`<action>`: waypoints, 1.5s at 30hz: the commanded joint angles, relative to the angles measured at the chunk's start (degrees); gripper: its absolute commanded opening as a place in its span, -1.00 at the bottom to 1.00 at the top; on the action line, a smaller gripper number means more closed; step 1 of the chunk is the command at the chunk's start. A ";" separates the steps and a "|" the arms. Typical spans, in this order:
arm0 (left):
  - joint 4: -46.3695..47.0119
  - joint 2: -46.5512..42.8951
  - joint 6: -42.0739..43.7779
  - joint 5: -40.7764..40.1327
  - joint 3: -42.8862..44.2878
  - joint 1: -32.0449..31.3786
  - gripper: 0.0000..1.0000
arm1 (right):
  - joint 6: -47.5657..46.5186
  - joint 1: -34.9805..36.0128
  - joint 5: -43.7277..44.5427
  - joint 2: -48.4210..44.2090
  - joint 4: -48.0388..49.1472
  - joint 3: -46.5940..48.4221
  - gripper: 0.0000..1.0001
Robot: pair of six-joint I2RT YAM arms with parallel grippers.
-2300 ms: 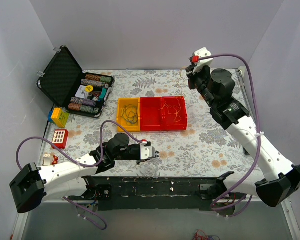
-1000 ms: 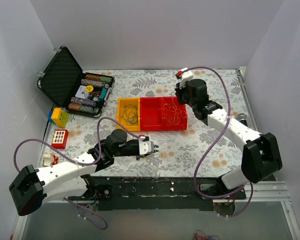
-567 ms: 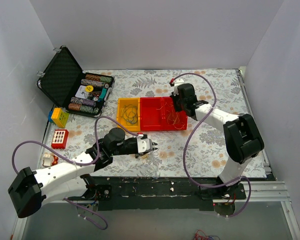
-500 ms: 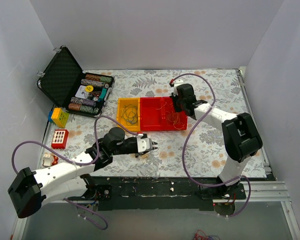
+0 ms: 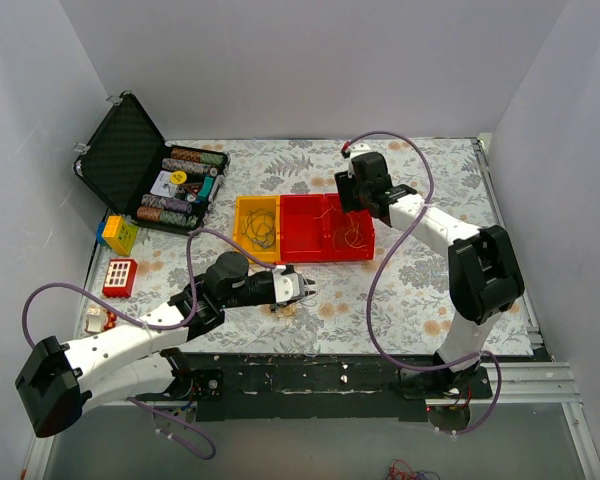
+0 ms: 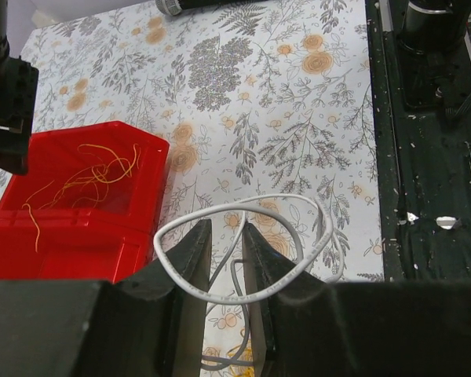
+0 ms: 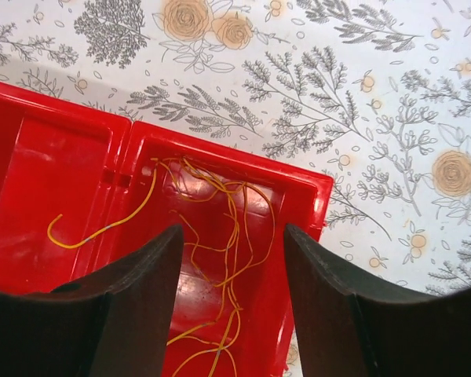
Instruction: Untangle the cables
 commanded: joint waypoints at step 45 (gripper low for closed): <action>-14.43 -2.20 -3.86 -9.17 -3.84 11.77 0.00 | 9.38 22.99 -4.85 -27.49 19.72 -40.04 0.52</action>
